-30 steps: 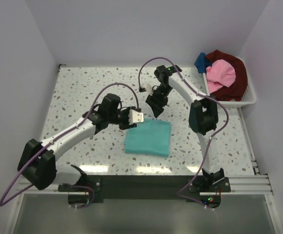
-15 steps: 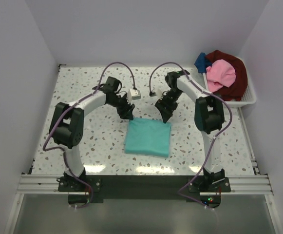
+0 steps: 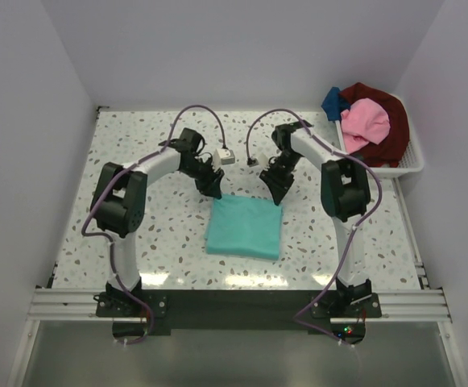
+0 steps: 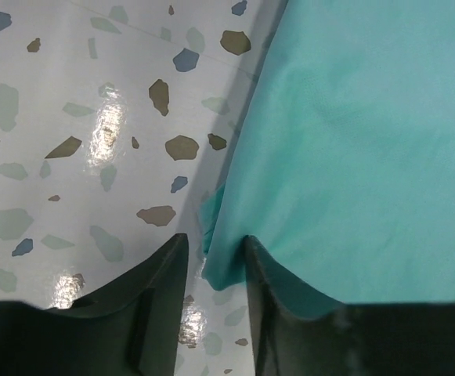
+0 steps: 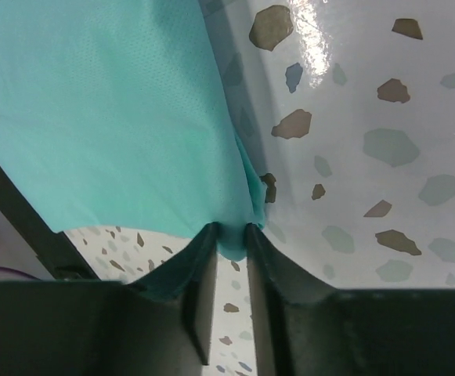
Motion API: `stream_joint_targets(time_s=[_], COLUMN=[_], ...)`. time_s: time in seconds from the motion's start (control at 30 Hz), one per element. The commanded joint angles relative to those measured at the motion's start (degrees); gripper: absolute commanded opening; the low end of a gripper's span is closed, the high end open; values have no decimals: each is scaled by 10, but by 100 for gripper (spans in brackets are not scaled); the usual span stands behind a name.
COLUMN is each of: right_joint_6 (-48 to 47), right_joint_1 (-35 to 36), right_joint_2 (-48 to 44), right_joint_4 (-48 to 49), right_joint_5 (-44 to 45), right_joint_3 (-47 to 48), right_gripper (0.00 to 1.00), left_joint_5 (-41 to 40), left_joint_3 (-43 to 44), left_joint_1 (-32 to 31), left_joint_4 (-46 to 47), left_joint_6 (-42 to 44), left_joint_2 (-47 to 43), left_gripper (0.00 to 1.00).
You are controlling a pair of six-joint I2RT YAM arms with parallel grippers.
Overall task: Fold and stack the t-shirts
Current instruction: Fold the tshirt
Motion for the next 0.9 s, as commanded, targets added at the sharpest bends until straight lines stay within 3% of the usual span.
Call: stream_joint_targets(time_s=[0.0,0.03,0.07,0.17,0.3,0.87], right_joint_6=[-10,-13,-15,-21,-25,29], right_joint_1=[-2,-1,-2,-2,-6,-19], right_joint_2=[-30,-30,-31,-46,-82,-3], right_joint_4=[-31,-43,-50,-72,-68,130], right_joint_5=[-11,-11,-13,-8,14,175], right_joint_3=[13,21,27,41,23,-26], right_gripper=[22,17,2,0,0,0], left_joint_5=[30,32,35,46,49,-63], left_joint_3=[30,32,33,30,26,51], left_joint_1=[6,6,6,9,12,16], left_joint_4=[-14,-16,-19,-21,-20,56], left_joint_6=[-4,-3,-2,-1,-1,-78], left_joint_2=[4,2,-4,-23,-37,69], left_gripper=[37,33,24,9,0,0])
